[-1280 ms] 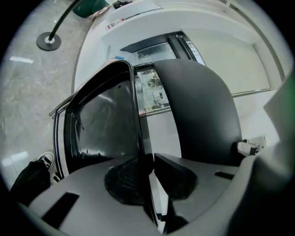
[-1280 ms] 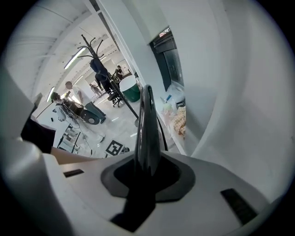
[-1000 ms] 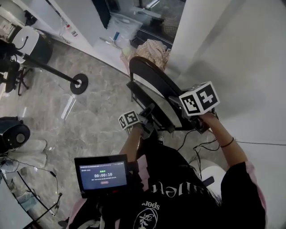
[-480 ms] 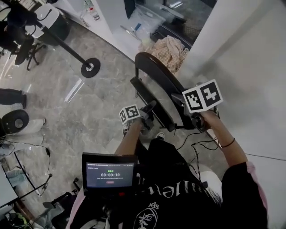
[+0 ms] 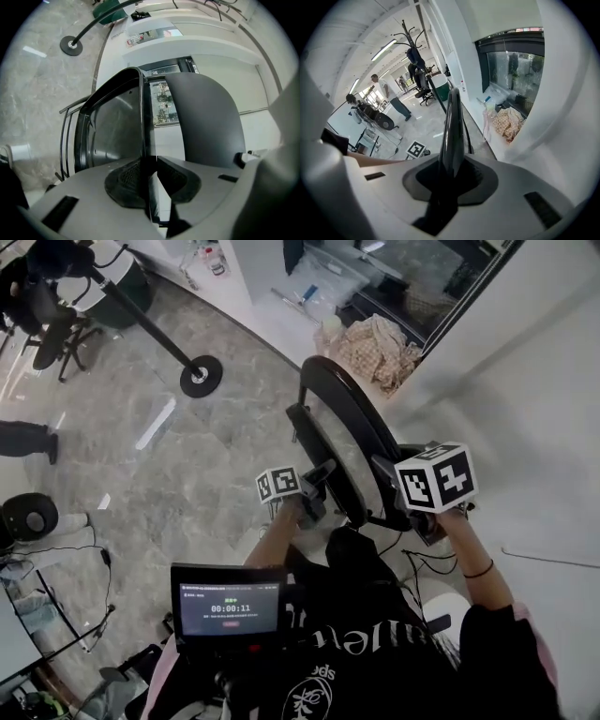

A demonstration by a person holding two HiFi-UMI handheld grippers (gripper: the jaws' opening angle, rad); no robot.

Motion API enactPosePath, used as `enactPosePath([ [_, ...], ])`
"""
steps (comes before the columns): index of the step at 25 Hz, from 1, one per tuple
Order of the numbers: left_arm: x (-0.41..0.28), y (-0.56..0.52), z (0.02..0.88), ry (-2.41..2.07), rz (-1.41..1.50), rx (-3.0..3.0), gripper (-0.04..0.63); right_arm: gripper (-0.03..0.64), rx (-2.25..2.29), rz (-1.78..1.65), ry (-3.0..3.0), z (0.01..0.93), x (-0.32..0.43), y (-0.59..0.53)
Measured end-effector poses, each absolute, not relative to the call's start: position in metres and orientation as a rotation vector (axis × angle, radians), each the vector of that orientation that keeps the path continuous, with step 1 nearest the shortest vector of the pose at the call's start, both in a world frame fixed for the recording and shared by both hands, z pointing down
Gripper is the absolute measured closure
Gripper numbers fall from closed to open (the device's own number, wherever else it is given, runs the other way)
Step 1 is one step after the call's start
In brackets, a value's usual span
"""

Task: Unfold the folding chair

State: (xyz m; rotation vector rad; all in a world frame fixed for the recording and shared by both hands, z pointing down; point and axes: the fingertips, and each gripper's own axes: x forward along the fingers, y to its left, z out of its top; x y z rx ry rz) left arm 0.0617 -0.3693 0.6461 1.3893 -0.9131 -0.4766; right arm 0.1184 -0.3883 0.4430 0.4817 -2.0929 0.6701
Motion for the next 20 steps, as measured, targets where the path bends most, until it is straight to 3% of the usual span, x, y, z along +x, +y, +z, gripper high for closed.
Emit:
enactPosePath([
  [12,-0.086,-0.280,0.640,-0.865,-0.335,1.493,0.527,0.529,0.650,0.896,-2.079,0.440,-0.009,-0.284],
  [20,-0.179,-0.223,0.641,-0.887,-0.412,1.498,0.523,0.526,0.599,0.868,-2.122,0.437,-0.102,-0.229],
])
